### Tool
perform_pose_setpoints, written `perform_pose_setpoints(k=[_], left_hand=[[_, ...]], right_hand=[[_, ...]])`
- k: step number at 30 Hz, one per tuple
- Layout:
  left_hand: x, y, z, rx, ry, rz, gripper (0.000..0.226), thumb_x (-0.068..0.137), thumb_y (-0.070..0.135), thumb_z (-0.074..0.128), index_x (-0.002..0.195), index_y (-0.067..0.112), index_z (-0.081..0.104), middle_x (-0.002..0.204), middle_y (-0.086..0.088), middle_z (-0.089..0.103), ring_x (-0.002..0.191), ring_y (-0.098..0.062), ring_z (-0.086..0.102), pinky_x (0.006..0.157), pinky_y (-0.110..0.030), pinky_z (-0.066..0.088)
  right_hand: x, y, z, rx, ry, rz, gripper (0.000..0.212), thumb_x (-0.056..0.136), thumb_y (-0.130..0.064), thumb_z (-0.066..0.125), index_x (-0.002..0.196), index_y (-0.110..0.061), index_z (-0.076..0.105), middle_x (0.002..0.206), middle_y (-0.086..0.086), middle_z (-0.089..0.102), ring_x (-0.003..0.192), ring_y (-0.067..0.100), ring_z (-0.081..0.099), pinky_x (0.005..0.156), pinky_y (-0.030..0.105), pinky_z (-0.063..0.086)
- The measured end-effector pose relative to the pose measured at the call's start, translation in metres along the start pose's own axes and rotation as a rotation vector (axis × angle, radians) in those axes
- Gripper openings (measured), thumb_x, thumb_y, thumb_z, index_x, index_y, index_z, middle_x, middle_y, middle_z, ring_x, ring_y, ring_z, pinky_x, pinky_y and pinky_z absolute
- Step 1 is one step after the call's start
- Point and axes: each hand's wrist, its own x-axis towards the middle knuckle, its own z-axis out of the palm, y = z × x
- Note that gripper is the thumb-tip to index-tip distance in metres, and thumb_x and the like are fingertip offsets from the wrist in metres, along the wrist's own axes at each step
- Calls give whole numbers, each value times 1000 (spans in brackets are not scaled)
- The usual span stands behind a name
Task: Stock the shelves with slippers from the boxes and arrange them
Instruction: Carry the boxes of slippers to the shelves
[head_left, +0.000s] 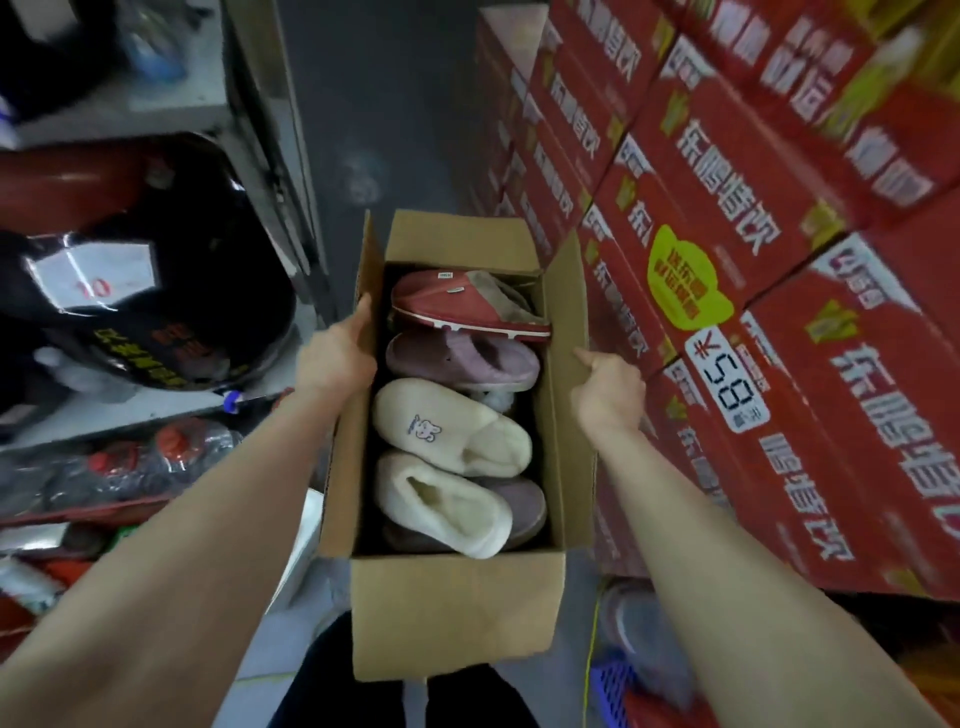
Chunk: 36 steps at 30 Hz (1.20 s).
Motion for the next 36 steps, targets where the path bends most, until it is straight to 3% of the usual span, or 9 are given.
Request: perform_pose_setpoints(k=[7, 11, 14, 19, 28, 36], left_hand=[[91, 18, -21, -18, 84, -133, 77, 85, 14, 54, 150, 43, 23, 124, -19, 62, 109, -38, 60, 90, -41, 47], [161, 25, -30, -54, 85, -205, 75, 87, 8, 49, 151, 38, 24, 127, -18, 60, 112, -37, 59, 93, -41, 47], [225, 30, -38, -66, 72, -191, 77, 86, 8, 51, 152, 36, 23, 131, -16, 59, 115, -36, 58, 95, -41, 47], [323, 40, -63, -87, 77, -204, 70, 93, 11, 51, 152, 35, 23, 134, -15, 57, 116, -35, 57, 92, -39, 46], [507, 55, -96, -231, 153, -254, 64, 95, 20, 56, 151, 34, 27, 144, -8, 50, 125, -29, 52, 97, -35, 42], [684, 44, -136, -395, 204, -330, 69, 91, 19, 59, 148, 41, 28, 156, -4, 31, 140, -28, 35, 113, -46, 34]], right_hand=[[122, -73, 0, -13, -32, -73, 55, 85, 2, 59, 132, -26, 63, 125, 13, 66, 113, 33, 62, 99, 36, 51], [192, -118, 7, -41, -54, -99, 52, 86, -1, 58, 131, -28, 64, 123, 14, 67, 113, 34, 61, 98, 34, 50], [242, -151, 12, -44, -70, -97, 57, 86, -2, 57, 133, -35, 61, 124, 14, 65, 114, 36, 60, 96, 36, 50], [334, -211, 11, -56, -80, -107, 48, 88, -6, 57, 129, -31, 64, 120, 15, 68, 111, 35, 62, 94, 35, 51], [524, -328, 29, -61, -114, -207, 55, 91, 0, 52, 133, -33, 61, 125, 14, 65, 115, 35, 60, 97, 35, 47], [678, -453, 55, -1, -170, -264, 53, 85, -2, 57, 128, -32, 65, 118, 13, 68, 107, 35, 64, 93, 42, 55]])
